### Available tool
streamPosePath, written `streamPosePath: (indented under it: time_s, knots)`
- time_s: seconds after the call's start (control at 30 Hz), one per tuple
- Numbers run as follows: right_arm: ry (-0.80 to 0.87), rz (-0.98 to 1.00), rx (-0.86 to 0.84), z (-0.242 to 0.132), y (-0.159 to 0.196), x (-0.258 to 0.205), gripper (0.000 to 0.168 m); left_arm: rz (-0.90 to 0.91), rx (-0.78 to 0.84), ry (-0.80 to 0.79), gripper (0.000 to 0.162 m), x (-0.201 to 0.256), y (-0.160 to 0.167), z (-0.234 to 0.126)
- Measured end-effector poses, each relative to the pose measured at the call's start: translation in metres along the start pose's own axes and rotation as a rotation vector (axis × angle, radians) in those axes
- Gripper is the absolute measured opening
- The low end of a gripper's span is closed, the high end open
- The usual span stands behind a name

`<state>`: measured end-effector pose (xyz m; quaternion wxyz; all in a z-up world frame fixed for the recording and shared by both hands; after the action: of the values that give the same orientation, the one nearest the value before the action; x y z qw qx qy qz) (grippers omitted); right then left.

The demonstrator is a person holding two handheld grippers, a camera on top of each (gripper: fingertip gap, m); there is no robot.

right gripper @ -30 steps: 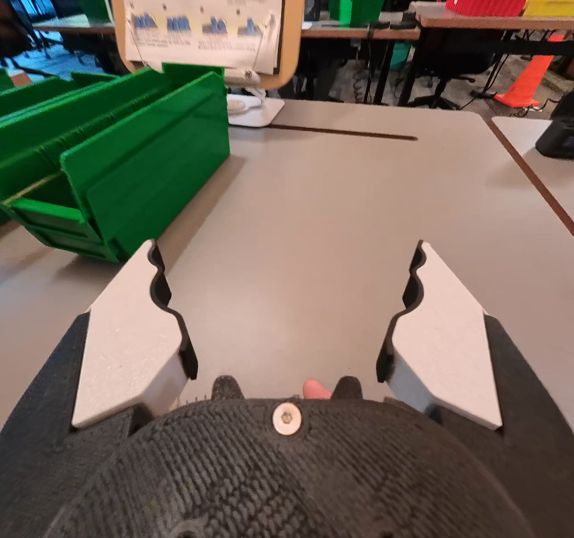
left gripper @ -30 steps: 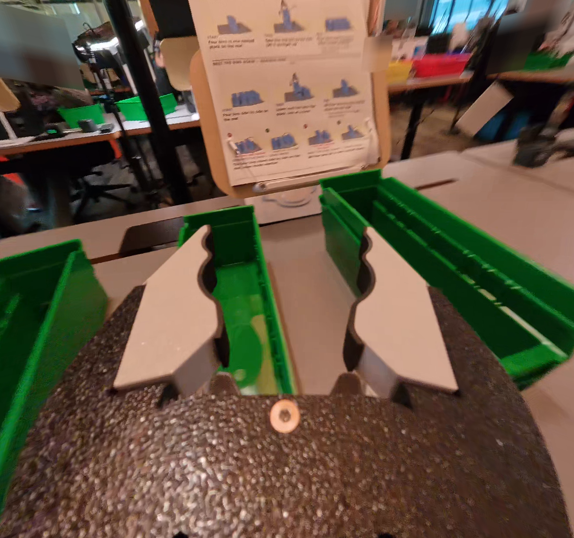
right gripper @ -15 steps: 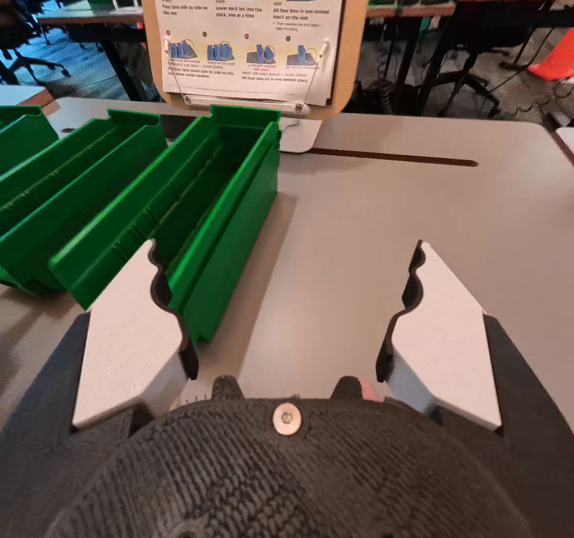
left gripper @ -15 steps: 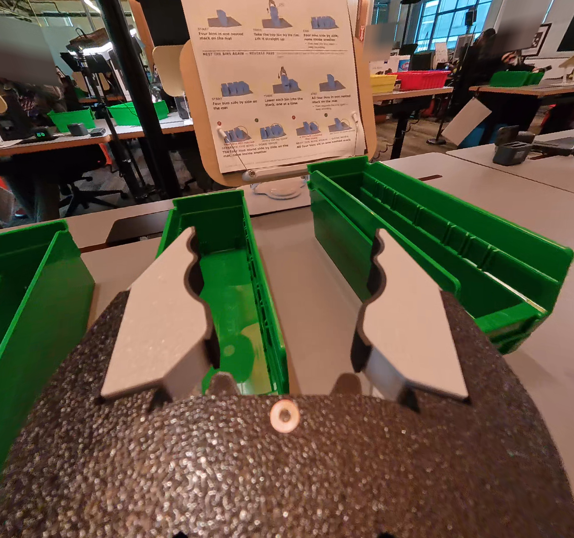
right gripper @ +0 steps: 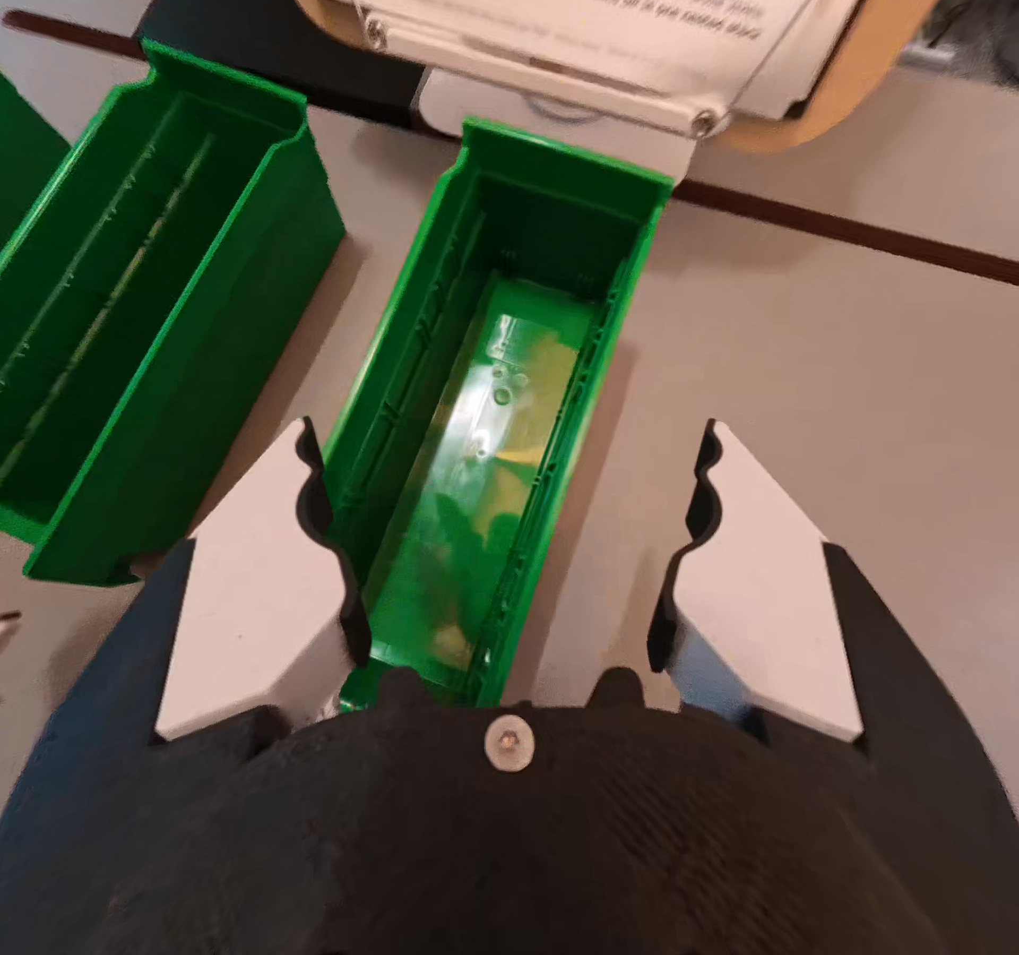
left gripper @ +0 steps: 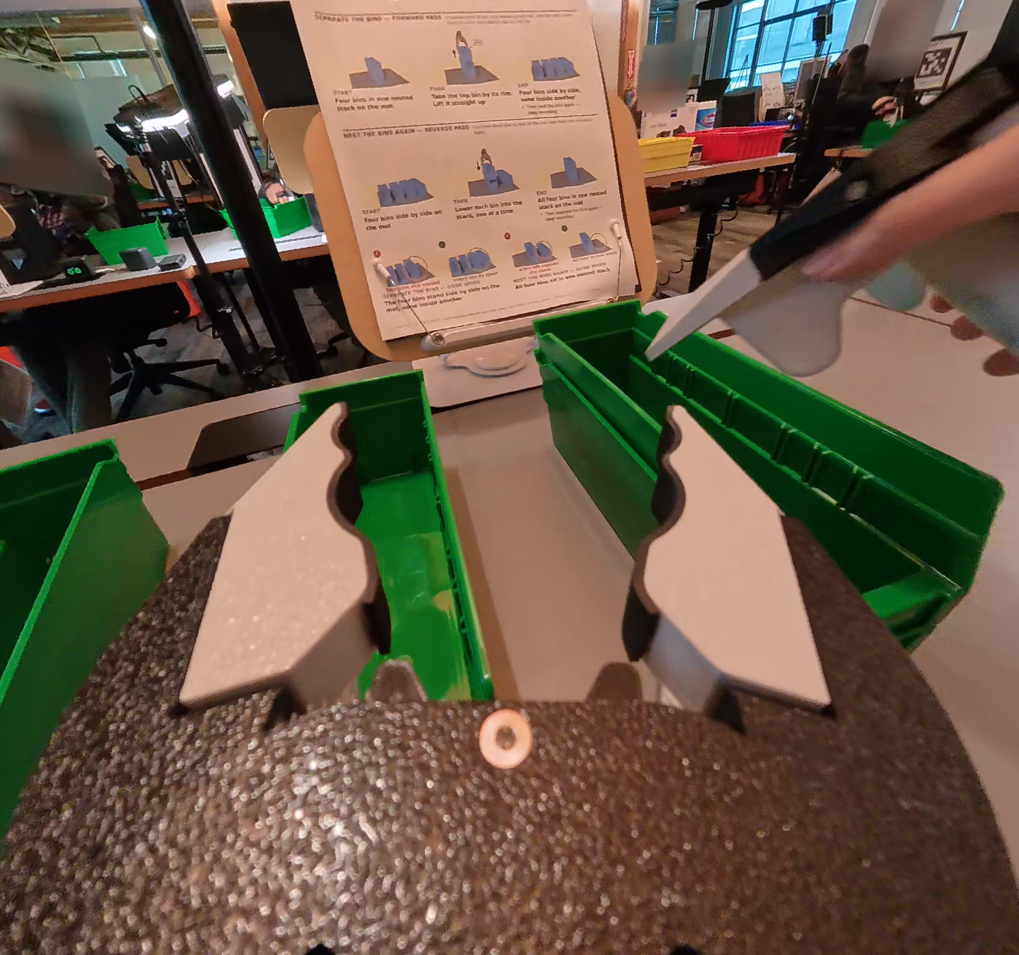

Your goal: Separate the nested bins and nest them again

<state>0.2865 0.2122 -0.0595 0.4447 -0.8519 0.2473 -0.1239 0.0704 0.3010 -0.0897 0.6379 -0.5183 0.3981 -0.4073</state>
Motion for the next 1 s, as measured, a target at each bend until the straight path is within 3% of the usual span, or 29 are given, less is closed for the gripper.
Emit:
streamPosePath:
  time_s: [0.33,0.7,1.0]
  knots:
    - [0.048,0.089,-0.138,0.037,0.0,-0.014,0.126,-0.035,-0.029,0.0,0.106,-0.007,-0.001,0.002]
    - [0.126,0.105,-0.239,0.046,0.005,-0.012,0.138,-0.084,-0.04,0.044,0.102,-0.008,0.002,0.003]
    - [0.149,0.254,-0.289,0.047,0.013,-0.013,0.139,-0.112,-0.035,0.071,0.101,-0.009,-0.002,0.0]
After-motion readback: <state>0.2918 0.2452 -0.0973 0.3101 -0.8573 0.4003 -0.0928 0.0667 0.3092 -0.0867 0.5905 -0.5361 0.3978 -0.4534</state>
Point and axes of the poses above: each gripper's, where its closed fingertips meet, z out along the fingers, y out of its underside, x = y × z across the jaws, the point moved 10 cm from there along -z, back along the fingers, and after that the axes turned 12 degrees about x, right-handed, at the moved point
